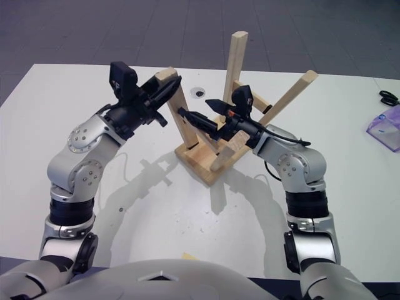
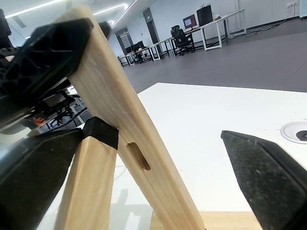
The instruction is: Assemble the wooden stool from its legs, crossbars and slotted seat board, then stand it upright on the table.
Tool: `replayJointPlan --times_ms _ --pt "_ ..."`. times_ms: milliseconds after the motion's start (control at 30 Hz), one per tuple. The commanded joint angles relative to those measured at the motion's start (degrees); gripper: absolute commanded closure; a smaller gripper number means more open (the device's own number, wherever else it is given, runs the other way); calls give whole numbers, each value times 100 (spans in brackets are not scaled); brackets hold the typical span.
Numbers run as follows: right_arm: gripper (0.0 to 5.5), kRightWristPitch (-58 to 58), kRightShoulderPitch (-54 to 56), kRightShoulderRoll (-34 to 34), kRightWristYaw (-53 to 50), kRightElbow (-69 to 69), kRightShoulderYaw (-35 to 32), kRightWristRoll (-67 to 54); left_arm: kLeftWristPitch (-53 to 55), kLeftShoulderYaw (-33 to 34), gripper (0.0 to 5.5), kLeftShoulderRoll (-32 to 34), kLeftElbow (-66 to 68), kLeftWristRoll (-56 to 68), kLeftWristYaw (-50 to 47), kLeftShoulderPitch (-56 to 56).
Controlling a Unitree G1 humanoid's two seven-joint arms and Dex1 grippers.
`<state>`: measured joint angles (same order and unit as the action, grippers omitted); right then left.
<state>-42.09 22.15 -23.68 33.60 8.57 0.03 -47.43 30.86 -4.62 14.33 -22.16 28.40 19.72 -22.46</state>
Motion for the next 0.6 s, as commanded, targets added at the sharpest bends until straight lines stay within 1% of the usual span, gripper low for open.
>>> replayJointPlan --times_ms 33,200,267,400,500,600 --pt "10 -102 -99 12 -29 79 48 203 23 118 446 118 -195 -234 -146 173" --pt "10 -125 -144 11 -7 140 1 281 91 307 446 106 -451 -325 -526 983" --pt "10 -135 -176 20 -12 157 -21 298 76 310 446 49 -478 -333 -640 1065" --pt "10 -143 -216 79 -36 188 -12 339 56 266 446 -179 -474 -234 -799 785" --pt "10 -146 -249 142 -67 207 -24 354 14 105 446 -365 -515 -248 -850 572" --pt "10 -146 -299 208 -98 236 -39 357 -13 172 446 -408 -604 -265 -920 387"
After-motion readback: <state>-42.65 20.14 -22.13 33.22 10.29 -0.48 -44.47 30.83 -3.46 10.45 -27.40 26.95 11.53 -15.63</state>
